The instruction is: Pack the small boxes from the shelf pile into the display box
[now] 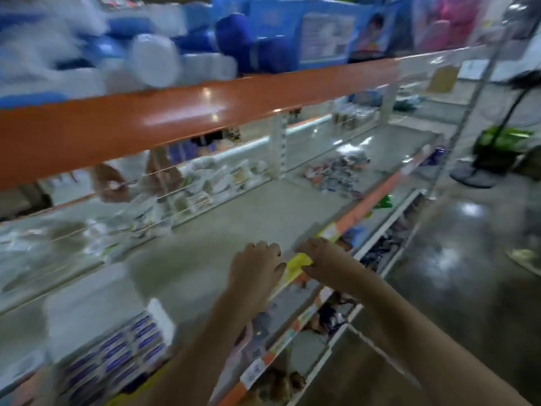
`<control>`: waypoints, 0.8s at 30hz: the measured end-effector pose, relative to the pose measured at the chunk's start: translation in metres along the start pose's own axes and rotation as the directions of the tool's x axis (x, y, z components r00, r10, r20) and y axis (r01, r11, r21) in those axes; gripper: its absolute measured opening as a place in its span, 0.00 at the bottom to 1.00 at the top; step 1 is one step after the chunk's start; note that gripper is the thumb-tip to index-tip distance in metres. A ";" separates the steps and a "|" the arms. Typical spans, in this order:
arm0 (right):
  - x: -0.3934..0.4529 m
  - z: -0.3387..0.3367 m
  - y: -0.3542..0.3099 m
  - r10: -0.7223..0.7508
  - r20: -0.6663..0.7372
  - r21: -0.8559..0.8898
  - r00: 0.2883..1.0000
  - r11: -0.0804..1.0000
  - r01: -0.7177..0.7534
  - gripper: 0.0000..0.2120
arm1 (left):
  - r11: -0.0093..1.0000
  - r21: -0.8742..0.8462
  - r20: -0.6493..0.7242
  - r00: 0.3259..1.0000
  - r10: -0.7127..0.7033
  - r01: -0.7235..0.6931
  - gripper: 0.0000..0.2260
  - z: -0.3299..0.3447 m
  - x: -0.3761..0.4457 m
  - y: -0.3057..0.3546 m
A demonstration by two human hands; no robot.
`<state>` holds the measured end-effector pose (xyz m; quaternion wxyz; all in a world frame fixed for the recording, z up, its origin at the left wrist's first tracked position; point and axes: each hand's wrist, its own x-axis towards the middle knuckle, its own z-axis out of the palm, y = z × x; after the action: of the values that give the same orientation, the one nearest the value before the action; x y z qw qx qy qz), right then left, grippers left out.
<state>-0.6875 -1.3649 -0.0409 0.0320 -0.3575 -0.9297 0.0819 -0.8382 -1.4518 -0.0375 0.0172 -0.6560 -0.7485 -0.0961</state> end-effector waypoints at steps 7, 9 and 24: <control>-0.030 -0.021 0.139 0.160 -0.045 0.131 0.986 0.980 -0.152 0.16 | 0.995 -0.029 0.067 0.993 0.100 -0.098 0.16 0.042 0.100 0.105; -0.031 -0.027 0.172 0.184 -0.049 0.135 0.982 0.975 -0.176 0.16 | 0.993 -0.005 0.071 0.991 0.117 -0.117 0.17 0.049 0.125 0.124; 0.079 -0.064 0.387 0.308 -0.010 0.142 0.951 0.942 -0.303 0.20 | 0.963 -0.111 -0.006 0.969 0.246 -0.245 0.14 0.104 0.381 0.206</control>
<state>-0.4827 -1.0208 -0.0458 0.0585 -0.4955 -0.8545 0.1444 -0.6775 -1.0371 -0.0566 -0.0104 -0.7440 -0.6550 -0.1318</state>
